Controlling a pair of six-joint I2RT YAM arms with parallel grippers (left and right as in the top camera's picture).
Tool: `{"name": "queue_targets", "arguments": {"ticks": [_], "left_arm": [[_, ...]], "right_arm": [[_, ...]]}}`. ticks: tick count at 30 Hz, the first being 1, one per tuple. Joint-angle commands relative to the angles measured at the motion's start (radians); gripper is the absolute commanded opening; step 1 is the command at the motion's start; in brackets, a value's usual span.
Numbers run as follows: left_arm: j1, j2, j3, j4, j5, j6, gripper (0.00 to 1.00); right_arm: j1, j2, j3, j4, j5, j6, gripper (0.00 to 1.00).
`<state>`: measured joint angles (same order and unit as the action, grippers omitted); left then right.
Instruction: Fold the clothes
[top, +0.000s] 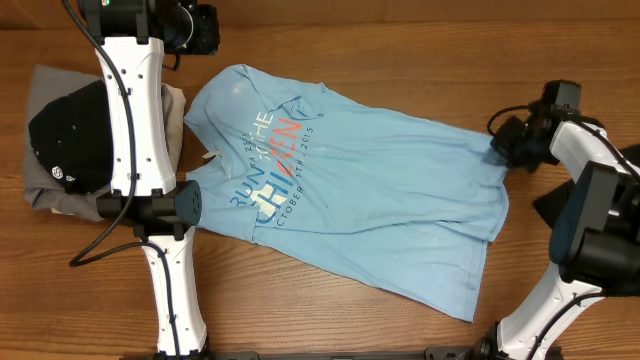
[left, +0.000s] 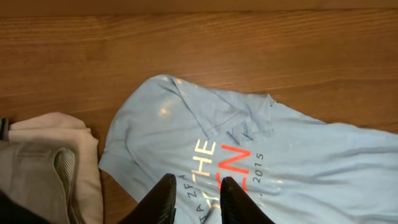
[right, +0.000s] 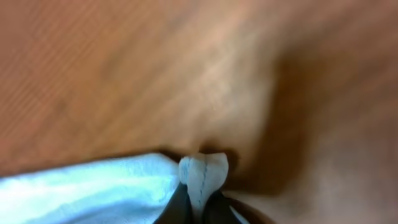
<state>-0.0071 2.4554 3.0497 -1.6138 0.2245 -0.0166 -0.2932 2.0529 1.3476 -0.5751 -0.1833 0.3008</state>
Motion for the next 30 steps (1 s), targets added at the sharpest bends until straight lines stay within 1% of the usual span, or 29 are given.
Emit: {"name": "queue_targets", "arguments": {"ticks": [1, 3, 7, 9, 11, 12, 13, 16, 19, 24, 28, 30], "left_arm": [[-0.002, -0.004, 0.023, -0.018, 0.029, 0.016, 0.28], [-0.004, -0.004, 0.023, -0.028, 0.047, 0.016, 0.28], [-0.017, -0.004, 0.023, -0.04, 0.05, 0.016, 0.29], [-0.028, -0.004, 0.023, -0.043, 0.05, 0.017, 0.29], [-0.036, -0.004, 0.023, -0.043, 0.049, 0.017, 0.3], [-0.04, -0.004, 0.023, -0.042, 0.048, 0.017, 0.3], [-0.044, -0.004, 0.023, -0.039, 0.044, 0.017, 0.32], [-0.048, -0.004, 0.023, -0.039, 0.027, 0.019, 0.36], [-0.048, -0.004, 0.023, -0.052, 0.026, 0.022, 0.4], [-0.03, -0.028, 0.023, -0.076, 0.016, 0.024, 0.42], [-0.01, -0.124, 0.023, -0.076, 0.011, 0.039, 0.43], [-0.003, -0.191, 0.023, -0.076, 0.01, 0.04, 0.47]], "right_arm": [[-0.018, 0.012, 0.069, 0.079, -0.021, -0.013, 0.04], [-0.032, 0.012, 0.133, 0.146, -0.02, -0.003, 0.04], [-0.056, 0.012, 0.233, 0.274, -0.021, 0.095, 0.04], [-0.063, 0.012, 0.267, 0.305, -0.029, 0.143, 0.04], [-0.063, 0.012, 0.275, 0.321, -0.04, 0.153, 0.05], [-0.063, 0.012, 0.275, 0.32, -0.039, 0.152, 0.25], [-0.063, 0.012, 0.275, 0.308, -0.039, 0.14, 0.49], [-0.069, 0.012, 0.275, 0.232, -0.012, 0.096, 1.0], [-0.098, 0.01, 0.275, 0.119, -0.018, 0.089, 1.0], [-0.178, -0.034, 0.275, -0.112, -0.095, 0.091, 1.0], [-0.242, -0.122, 0.275, -0.25, -0.169, 0.061, 1.0], [-0.263, -0.187, 0.275, -0.322, -0.178, 0.058, 1.0]]}}
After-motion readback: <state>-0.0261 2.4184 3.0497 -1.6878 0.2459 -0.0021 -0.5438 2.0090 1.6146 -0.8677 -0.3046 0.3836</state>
